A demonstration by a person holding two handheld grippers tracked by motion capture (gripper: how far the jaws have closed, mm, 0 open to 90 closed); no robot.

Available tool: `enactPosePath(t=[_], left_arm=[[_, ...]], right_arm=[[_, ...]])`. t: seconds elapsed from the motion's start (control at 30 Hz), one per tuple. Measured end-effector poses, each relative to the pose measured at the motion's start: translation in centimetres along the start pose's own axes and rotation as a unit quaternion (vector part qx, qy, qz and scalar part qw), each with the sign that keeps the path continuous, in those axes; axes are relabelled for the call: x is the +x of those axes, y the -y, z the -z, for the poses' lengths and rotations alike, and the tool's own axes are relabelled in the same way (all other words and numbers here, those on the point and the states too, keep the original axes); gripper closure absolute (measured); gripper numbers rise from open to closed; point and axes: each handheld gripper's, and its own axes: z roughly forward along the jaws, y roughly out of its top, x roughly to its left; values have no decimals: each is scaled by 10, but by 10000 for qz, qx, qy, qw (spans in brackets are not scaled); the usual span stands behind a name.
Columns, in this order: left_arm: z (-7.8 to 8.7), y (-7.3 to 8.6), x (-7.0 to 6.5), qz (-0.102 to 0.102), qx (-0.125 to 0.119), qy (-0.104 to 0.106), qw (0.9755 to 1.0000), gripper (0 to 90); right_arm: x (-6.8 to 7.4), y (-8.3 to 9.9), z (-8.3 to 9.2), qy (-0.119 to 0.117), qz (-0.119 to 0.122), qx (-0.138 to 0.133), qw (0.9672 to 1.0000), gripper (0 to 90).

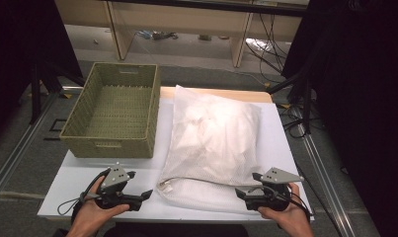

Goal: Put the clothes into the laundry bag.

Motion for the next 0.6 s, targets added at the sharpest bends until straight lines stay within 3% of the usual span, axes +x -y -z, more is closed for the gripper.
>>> enactPosePath(t=[0.03, 0.07, 0.13, 0.2, 0.23, 0.27, 0.3, 0.5, 0.53, 0.57, 0.6], left_arm=[[2, 1, -1, -46, 53, -34, 10000, 164], [3, 2, -4, 45, 32, -53, 10000, 163], [5, 3, -8, 38, 45, -49, 10000, 158], [5, 3, -11, -61, 18, 10, 10000, 158], [5, 4, -14, 4, -26, 53, 10000, 159], [5, 4, -14, -9, 3, 125, 9999, 159], [4, 4, -16, 113, -90, 215, 9997, 159], [6, 4, -22, 76, -129, 200, 9997, 158], [6, 4, -23, 52, -156, 172, 9997, 158], [6, 4, -23, 48, -150, 205, 9997, 158], [6, 4, -24, 63, -186, 181, 9996, 158]], right_arm=[[1, 4, 3, 18, -57, 5, 10000, 179], [2, 7, 5, 48, -127, 20, 9999, 170], [1, 14, 8, -14, -74, 120, 9999, 168], [0, 21, 11, 3, -106, 57, 9999, 166], [0, 23, 14, 16, -144, 98, 9998, 166], [0, 24, 15, 63, -203, 60, 9998, 166], [0, 26, 17, 103, -217, 17, 9997, 166], [3, 30, 27, 202, -153, -206, 9995, 166], [5, 31, 28, 215, -255, -203, 9992, 166], [4, 32, 28, 209, -151, -236, 9994, 166], [6, 33, 28, 132, -300, -217, 9992, 166]])
